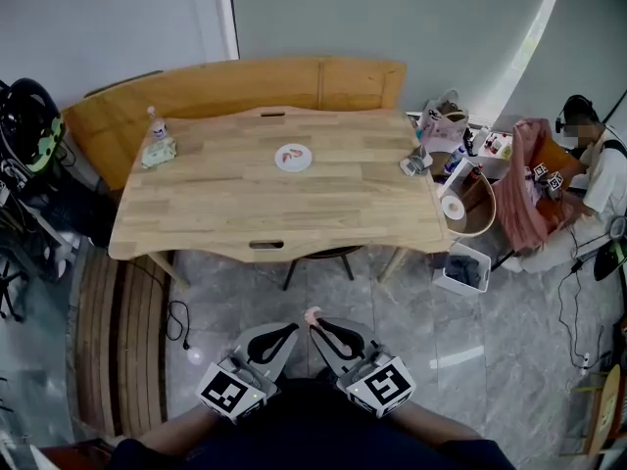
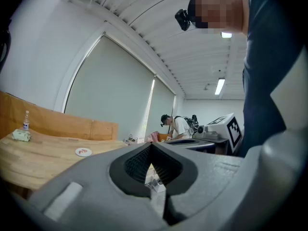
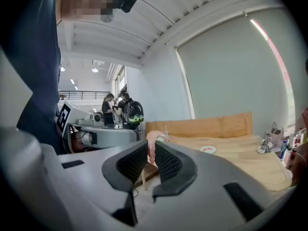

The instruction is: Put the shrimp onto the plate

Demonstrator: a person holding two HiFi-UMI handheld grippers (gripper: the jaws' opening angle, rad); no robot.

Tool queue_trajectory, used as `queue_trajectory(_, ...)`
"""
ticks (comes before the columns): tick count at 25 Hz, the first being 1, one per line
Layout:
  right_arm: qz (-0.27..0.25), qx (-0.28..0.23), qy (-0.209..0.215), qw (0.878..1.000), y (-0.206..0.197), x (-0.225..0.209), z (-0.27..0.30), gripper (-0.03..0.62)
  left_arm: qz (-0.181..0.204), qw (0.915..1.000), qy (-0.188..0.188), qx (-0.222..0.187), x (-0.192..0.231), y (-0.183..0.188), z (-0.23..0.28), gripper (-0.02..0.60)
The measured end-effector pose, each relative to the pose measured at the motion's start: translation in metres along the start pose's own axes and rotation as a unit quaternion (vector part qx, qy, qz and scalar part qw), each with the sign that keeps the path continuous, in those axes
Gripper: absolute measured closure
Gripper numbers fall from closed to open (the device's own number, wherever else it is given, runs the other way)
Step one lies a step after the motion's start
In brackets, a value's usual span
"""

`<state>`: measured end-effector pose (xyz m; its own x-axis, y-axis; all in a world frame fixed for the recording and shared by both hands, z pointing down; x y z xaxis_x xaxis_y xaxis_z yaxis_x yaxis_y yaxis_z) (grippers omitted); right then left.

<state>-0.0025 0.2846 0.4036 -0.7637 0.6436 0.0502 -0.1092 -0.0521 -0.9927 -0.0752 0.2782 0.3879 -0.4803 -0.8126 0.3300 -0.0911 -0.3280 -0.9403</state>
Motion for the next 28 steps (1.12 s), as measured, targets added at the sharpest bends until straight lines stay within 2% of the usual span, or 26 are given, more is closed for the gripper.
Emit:
queue_trajectory(7, 0.006, -0.006, 0.003, 1.000, -0.002, -0.008, -0.009, 0.540, -0.003, 1.0000, 0.005, 0.003, -0.008, -0.002, 0.009, 0.584)
queue_trajectory(17, 0.011, 0.000, 0.027, 1.000, -0.021, -0.031, -0.025, 0.540, -0.005, 0.9995, 0.031, 0.002, -0.022, -0.019, 0.032, 0.584)
queue_trajectory(23, 0.005, 0.011, 0.027, 1.000, -0.029, -0.052, -0.005, 0.540, -0.005, 0.9994, 0.035, -0.002, 0.003, -0.016, 0.048, 0.584)
queue_trajectory(28, 0.006, 0.015, 0.013, 1.000, -0.030, -0.073, 0.024, 0.540, -0.008, 0.9997, 0.023, -0.007, 0.036, -0.007, 0.064, 0.584)
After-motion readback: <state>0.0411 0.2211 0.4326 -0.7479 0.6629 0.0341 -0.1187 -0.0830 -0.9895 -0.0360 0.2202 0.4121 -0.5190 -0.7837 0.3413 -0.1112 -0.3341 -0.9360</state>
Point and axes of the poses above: the fingertips, and each gripper's own axes: z forward along the fingers, x to its left, y out of its top, the point moved 3 cm from there along -z, backward along the fingers, and after that the axes turned 10 degrees about -z, right-handed, at the moved point
